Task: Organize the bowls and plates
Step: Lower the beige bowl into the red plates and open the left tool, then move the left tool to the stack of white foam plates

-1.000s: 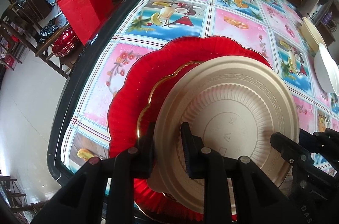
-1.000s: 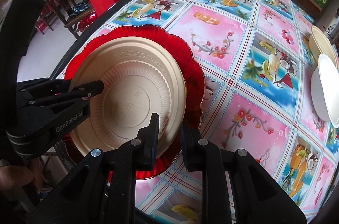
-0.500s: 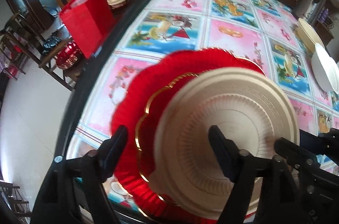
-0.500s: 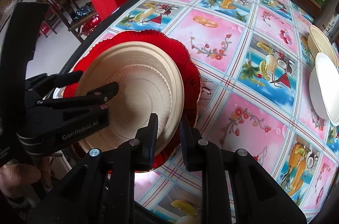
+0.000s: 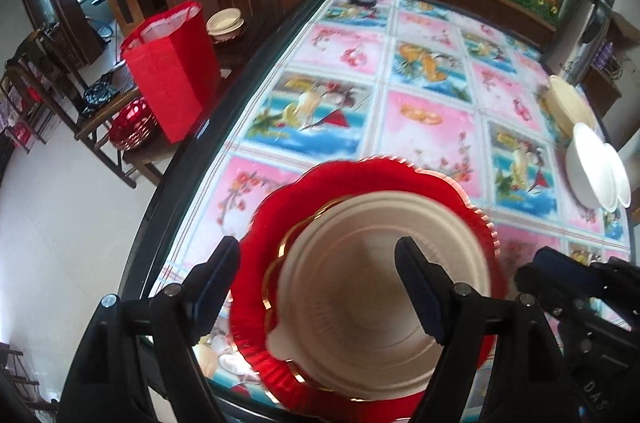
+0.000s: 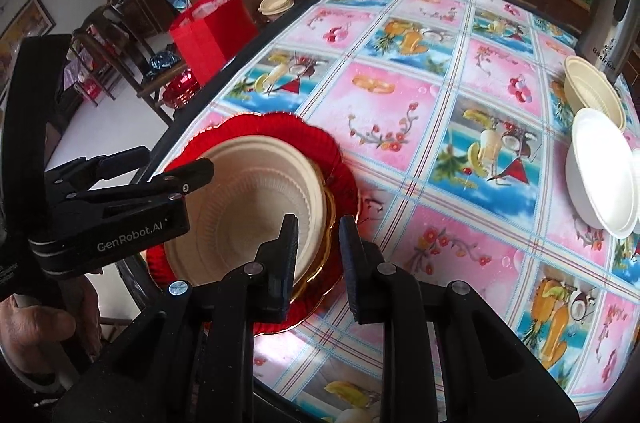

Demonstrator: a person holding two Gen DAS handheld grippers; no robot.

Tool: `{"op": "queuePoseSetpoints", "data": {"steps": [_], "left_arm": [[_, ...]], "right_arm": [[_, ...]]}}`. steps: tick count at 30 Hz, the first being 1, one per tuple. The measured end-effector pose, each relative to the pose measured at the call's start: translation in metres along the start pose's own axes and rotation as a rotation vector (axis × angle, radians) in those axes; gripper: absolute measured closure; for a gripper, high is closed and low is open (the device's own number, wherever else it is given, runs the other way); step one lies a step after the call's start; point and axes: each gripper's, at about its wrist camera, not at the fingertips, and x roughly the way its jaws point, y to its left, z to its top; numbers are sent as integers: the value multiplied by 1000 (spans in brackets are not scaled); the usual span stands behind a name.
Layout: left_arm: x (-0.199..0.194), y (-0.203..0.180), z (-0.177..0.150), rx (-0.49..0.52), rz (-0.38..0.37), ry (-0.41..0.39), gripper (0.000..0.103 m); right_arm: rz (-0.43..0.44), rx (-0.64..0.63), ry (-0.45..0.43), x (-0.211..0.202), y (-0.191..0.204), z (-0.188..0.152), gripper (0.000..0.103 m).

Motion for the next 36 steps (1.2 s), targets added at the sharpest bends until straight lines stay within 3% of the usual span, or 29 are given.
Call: {"op": "queuePoseSetpoints", "data": {"steps": [13,21,36], "left_arm": [[-1,-49,18,44,-54,-3,23],[4,-82,30,81,-84,4,23],[22,-161,51,162,-135,35,23]], "right_arm": [[-42,74,-8,-12,-40,-2,82],[-63,124,-15,-18,-69,-1,73],[-125,242,-22,-32,-151,-3,73]]}}
